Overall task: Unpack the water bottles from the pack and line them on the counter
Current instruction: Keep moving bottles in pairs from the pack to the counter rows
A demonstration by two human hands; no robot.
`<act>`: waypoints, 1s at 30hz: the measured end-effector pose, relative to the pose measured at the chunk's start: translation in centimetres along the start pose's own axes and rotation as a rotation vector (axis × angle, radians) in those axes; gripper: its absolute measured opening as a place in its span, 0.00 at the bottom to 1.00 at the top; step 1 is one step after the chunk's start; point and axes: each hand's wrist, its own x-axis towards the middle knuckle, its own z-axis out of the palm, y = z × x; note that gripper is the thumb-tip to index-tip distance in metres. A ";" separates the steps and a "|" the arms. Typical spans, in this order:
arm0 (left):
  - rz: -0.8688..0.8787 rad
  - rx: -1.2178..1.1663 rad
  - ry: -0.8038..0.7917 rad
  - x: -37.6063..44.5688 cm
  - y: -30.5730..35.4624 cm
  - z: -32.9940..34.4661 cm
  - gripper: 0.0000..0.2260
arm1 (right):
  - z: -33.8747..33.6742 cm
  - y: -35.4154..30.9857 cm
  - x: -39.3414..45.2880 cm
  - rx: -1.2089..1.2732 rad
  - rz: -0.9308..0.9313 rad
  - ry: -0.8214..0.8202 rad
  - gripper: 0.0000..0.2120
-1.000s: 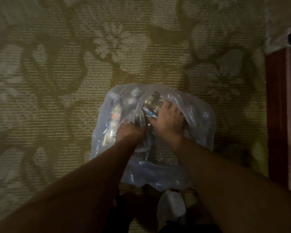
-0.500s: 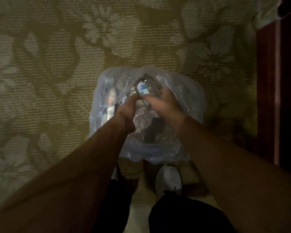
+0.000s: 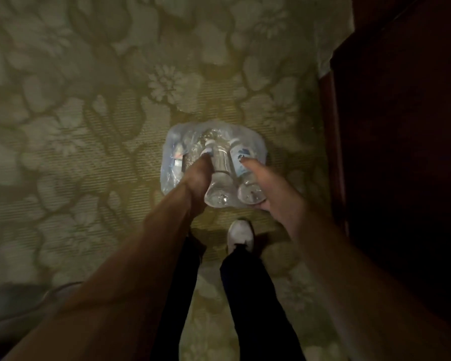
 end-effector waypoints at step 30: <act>0.518 0.579 -1.119 -58.3 -7.0 20.5 0.22 | -22.7 11.7 -62.5 0.661 -0.908 0.784 0.21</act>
